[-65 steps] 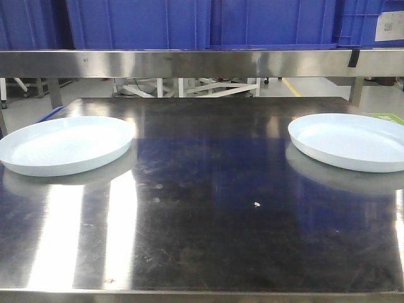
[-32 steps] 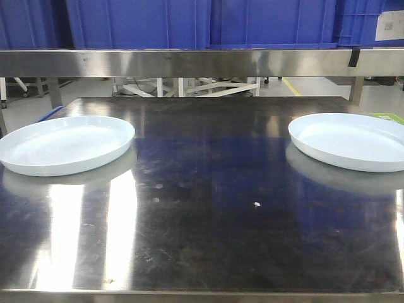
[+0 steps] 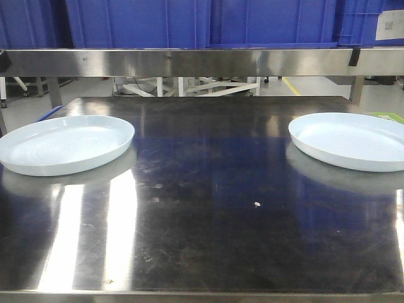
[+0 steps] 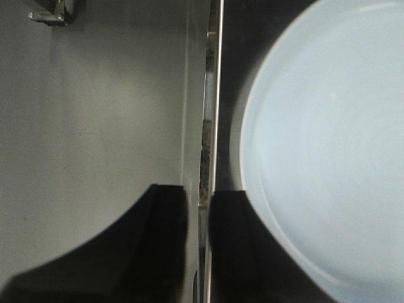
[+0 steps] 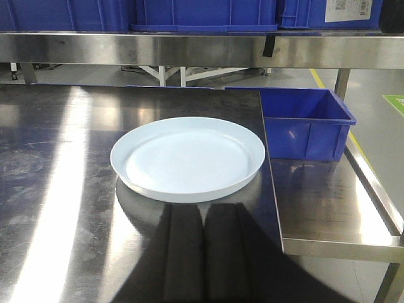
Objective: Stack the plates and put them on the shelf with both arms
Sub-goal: 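Lower the left gripper onto the rim of the nearer white plate and grasp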
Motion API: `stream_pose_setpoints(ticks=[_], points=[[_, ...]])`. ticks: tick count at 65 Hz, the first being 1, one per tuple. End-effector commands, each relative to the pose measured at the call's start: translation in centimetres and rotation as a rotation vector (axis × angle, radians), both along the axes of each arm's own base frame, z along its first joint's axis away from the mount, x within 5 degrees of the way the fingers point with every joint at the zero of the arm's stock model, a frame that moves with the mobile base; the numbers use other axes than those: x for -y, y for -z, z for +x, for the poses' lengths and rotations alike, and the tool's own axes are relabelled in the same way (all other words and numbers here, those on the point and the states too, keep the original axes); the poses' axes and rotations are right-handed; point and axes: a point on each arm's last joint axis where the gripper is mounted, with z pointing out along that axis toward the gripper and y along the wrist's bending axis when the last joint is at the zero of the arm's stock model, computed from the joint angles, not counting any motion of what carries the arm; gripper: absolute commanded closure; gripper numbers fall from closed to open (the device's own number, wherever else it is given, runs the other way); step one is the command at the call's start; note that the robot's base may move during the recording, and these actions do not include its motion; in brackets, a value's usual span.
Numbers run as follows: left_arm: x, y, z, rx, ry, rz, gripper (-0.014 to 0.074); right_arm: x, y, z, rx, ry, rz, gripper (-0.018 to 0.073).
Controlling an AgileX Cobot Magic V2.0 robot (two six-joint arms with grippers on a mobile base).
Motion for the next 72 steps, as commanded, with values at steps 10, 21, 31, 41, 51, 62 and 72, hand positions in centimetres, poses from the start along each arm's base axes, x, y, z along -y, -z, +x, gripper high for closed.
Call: stream_pose_setpoints(ticks=[10,21,31,41,51,62,72], points=[[0.6,-1.6,3.4,0.014,-0.013,-0.056,0.0195,0.1,-0.9,-0.1,0.104,0.013,-0.006,0.051],[0.7,-0.2,4.4,-0.026,-0.012,-0.057,0.0195,0.1,-0.9,-0.1,0.104,0.013,-0.006,0.051],[0.7,0.8,4.7,-0.052,-0.013,-0.057,0.0195,0.1,-0.9,-0.1,0.104,0.013,-0.006,0.051],[1.1,1.7,4.9,-0.074,-0.006,-0.056,0.0195,0.1,-0.9,-0.1,0.104,0.013,-0.006,0.051],[1.2,1.6,4.9,-0.074,-0.003,-0.056,0.0209,0.1,-0.9,-0.1,0.104,0.013,-0.006,0.051],[1.2,1.7,4.6,-0.106,-0.002,-0.055,0.0374,0.1,-0.9,-0.1,0.104,0.013,-0.006,0.051],[1.2,1.0,4.4,-0.123,0.001,-0.055,0.0506,0.1,-0.9,-0.1,0.104,0.013,-0.006,0.051]])
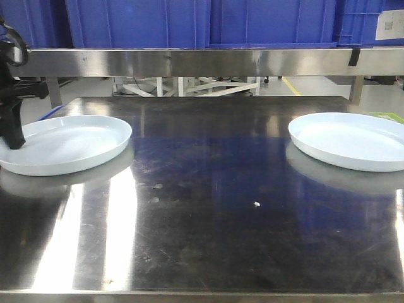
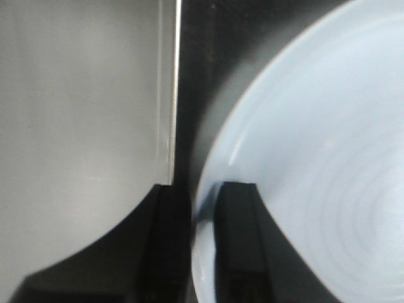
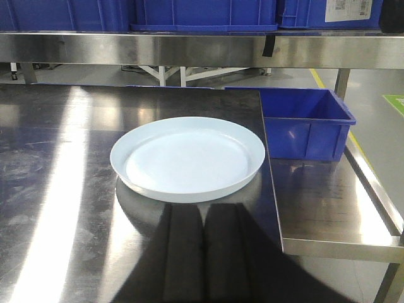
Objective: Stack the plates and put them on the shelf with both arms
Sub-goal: 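Lower the left gripper onto the rim of the nearer white plate and grasp, then lift the plate and carry it toward the table center, lowering it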
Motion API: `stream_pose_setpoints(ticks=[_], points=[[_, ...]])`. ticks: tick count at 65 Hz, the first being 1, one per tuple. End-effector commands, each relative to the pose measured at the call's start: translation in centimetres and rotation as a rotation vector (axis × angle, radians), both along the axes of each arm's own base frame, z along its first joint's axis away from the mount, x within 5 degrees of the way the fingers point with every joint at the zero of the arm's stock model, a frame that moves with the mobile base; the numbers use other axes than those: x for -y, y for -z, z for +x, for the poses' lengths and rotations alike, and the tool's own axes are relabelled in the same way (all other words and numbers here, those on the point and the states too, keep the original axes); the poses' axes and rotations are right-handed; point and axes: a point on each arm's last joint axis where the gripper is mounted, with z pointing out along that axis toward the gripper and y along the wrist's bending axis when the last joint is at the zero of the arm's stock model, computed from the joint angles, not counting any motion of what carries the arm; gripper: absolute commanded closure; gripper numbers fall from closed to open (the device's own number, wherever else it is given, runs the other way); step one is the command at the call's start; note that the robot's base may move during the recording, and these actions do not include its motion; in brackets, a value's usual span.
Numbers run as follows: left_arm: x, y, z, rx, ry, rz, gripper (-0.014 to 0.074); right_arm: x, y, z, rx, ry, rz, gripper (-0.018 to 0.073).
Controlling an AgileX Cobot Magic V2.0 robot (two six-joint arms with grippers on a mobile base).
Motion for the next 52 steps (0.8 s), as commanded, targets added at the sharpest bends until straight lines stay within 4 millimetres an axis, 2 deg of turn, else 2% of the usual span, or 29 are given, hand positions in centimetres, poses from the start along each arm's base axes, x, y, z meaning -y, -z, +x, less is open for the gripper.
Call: stream_pose_setpoints(ticks=[1,8,16,25,30,37,46,52], points=[[0.1,-3.6,-0.3,0.067,0.002,-0.004,0.0507,0.1,-0.9,-0.1,0.104,0.013,-0.006,0.051],[0.2,-4.9,-0.1,0.063,0.005,-0.012,0.0514,0.1,-0.9,-0.1,0.104,0.013,-0.006,0.051],[1.2,-7.0,0.2,0.09,-0.012,-0.132,0.0514,0.1,-0.9,-0.1,0.104,0.013,-0.006,0.051],[4.0,-9.3,0.6,0.147,0.013,-0.342,0.0514,0.1,-0.9,-0.1,0.104,0.013,-0.006,0.051],[5.6,-9.8,0.6,0.165,0.032,-0.398,0.0514,0.1,-0.9,-0.1,0.104,0.013,-0.006,0.051],[8.3,-9.5,0.4,0.172,0.082,-0.408,0.0514,0.1,-0.9,-0.1,0.104,0.013,-0.006,0.051],[11.8,-8.2,0.2,0.158,0.153,-0.398,0.0514,0.1,-0.9,-0.1,0.104,0.013,-0.006,0.051],[13.0,-7.4,0.3,0.164,0.178,-0.374,0.0514,0.1,-0.9,-0.1,0.104,0.013,-0.006,0.051]])
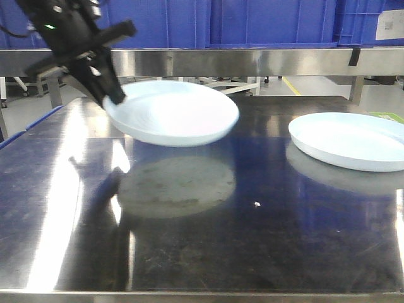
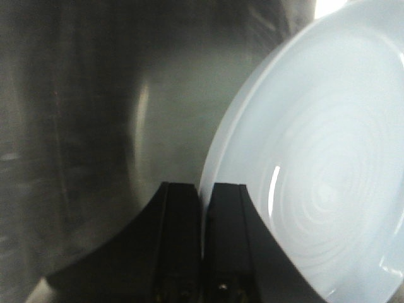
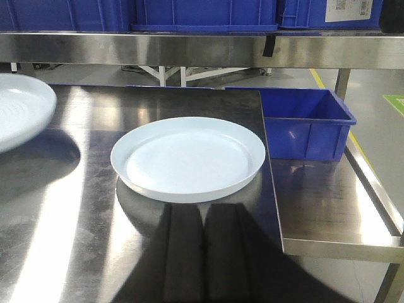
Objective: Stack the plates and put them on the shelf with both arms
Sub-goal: 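Lift the plate and carry it toward the table center, lowering it, then open the left gripper and raise it away from the plate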
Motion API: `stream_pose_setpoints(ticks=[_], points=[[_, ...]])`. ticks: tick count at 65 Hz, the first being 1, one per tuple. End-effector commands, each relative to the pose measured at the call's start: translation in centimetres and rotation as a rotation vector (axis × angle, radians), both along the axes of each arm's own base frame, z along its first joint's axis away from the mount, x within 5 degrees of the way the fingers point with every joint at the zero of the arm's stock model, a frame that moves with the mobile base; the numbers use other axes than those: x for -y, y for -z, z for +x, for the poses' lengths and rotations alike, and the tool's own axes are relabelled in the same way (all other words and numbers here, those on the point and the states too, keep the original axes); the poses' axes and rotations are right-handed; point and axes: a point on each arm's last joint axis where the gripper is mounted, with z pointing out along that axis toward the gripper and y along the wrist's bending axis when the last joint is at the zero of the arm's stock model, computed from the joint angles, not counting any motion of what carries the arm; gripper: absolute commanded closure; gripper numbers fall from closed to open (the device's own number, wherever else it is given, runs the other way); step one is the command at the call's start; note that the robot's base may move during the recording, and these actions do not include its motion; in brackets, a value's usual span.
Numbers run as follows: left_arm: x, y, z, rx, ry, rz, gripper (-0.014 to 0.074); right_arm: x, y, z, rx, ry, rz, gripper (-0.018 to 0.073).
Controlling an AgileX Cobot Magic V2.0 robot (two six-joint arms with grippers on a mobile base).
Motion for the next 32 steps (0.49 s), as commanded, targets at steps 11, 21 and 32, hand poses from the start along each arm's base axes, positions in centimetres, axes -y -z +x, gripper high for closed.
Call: stream_pose_setpoints(ticks=[11,21,32], points=[[1.8,-1.7,-0.3,0.084,0.032,-0.006,0.044,0.1,-0.9,-0.1,0.104,0.013,-0.006,0.051],[2.2,-2.0,-0.6,0.081,0.044,-0.01,0.025,0.1,-0.9,-0.1,0.104,0.013,-0.006,0.051],[2.6,-2.8,-1.6,0.075,0.082,0.015,0.026,0.1,-0.9,-0.1,0.104,0.013,-0.006,0.051]])
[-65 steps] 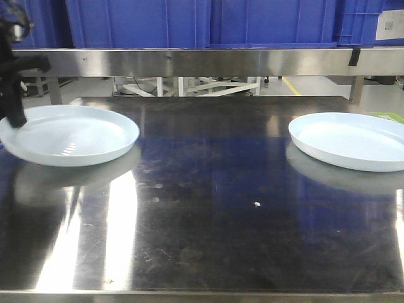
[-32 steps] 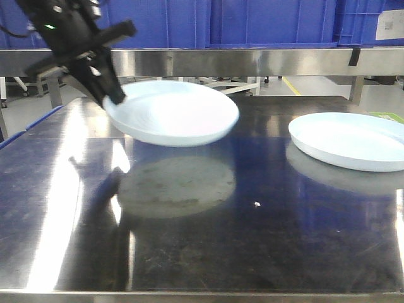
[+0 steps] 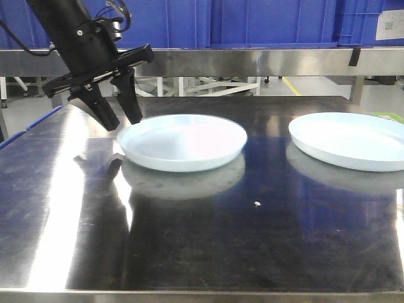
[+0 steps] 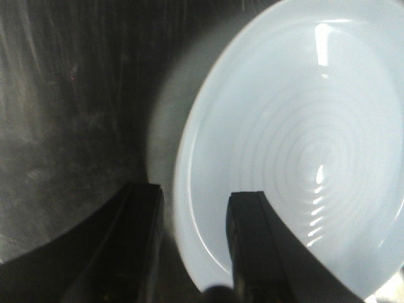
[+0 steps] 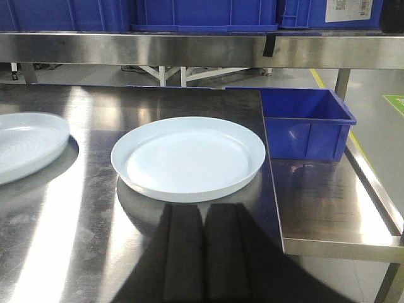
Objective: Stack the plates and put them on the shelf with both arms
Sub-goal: 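Open the left gripper and raise it away from the plate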
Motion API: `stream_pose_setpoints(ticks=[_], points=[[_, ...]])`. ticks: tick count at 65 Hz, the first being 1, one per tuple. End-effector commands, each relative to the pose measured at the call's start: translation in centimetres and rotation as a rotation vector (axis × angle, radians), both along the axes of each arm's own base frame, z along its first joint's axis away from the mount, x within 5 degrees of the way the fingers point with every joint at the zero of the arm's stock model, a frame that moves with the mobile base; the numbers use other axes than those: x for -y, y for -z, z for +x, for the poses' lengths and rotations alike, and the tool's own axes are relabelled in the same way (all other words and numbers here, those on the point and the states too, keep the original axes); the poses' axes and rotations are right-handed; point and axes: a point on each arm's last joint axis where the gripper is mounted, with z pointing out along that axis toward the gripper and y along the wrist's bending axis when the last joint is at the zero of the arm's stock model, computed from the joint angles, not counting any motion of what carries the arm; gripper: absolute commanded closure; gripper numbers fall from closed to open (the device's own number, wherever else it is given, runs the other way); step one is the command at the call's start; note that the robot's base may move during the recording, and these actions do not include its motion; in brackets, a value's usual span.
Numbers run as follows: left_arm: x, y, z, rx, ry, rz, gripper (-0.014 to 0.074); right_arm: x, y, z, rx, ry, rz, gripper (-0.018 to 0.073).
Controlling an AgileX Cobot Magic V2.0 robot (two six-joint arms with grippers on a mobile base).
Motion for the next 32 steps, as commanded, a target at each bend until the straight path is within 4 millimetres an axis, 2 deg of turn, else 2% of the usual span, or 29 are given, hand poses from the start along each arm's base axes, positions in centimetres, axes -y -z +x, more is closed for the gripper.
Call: stream_pose_setpoints(ticks=[1,16,25,32], points=[[0.8,-4.8,-1.4,0.101,0.024,-0.047,0.0269,0.1,-0.9,-0.1,0.104,0.013,-0.006,0.051],[1.6,-8.0,-3.4,0.239,0.1,0.048,0.0415,0.1,-0.9,-0.1,0.104,0.013,-0.006,0.051],[2.0,-9.3,-4.4,0.354,0.115,0.077,0.0504,0.1,-0.9,-0.1,0.104,0.013,-0.006,0.051],[1.9,-9.7,-5.5,0.455,0.111,0.08,0.0514,0.1,-0.9,-0.1,0.104,0.013,-0.006,0.051]])
